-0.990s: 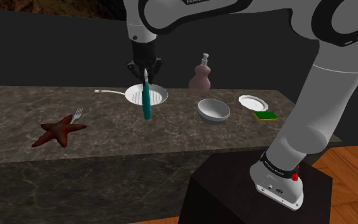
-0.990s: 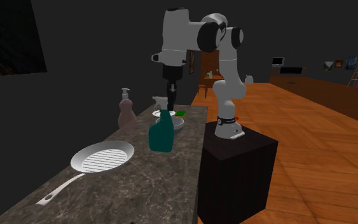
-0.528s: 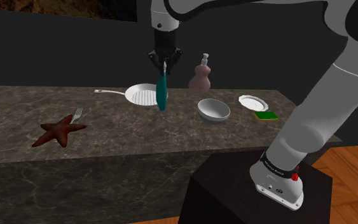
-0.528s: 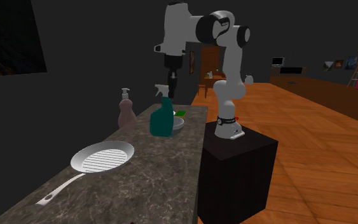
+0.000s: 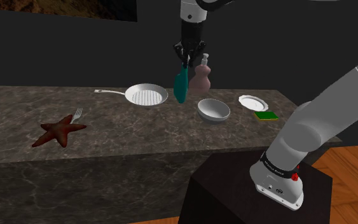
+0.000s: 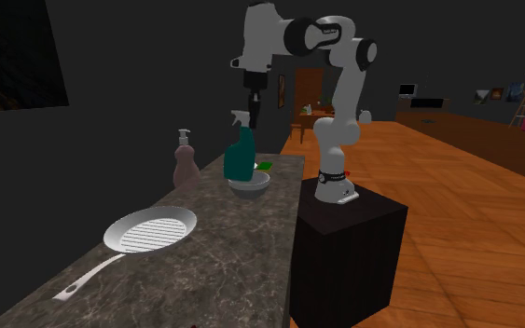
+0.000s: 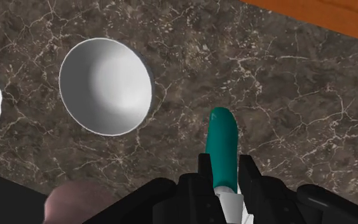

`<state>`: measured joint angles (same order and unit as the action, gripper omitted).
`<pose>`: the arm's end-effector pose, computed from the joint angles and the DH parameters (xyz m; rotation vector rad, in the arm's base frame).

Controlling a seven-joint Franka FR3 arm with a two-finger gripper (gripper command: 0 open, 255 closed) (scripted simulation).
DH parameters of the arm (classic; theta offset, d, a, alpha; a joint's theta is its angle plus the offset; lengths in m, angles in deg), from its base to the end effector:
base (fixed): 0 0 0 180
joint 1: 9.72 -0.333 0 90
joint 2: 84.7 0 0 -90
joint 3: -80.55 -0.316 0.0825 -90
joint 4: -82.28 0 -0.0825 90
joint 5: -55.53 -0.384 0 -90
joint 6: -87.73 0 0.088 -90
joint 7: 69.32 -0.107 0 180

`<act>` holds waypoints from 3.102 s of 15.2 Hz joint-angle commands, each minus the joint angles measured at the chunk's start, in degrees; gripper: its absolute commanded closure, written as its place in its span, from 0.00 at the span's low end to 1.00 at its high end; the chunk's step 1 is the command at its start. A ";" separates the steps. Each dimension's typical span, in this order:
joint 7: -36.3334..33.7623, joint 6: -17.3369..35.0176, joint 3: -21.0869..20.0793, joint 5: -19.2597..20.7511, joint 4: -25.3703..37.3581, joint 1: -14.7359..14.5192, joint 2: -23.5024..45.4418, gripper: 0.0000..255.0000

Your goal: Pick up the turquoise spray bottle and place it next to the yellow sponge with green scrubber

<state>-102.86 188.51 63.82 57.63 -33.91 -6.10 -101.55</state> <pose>0.4585 0.1178 0.5676 2.9859 -0.5453 0.0892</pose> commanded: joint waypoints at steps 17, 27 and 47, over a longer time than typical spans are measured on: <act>23.72 -11.91 17.69 4.40 -3.37 6.07 -17.20 1.00; 37.30 -17.84 27.99 9.52 3.73 9.33 -17.90 1.00; 45.82 -12.18 36.28 13.68 -1.60 11.64 -19.43 1.00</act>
<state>-57.01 175.45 99.90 71.22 -34.71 5.53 -121.00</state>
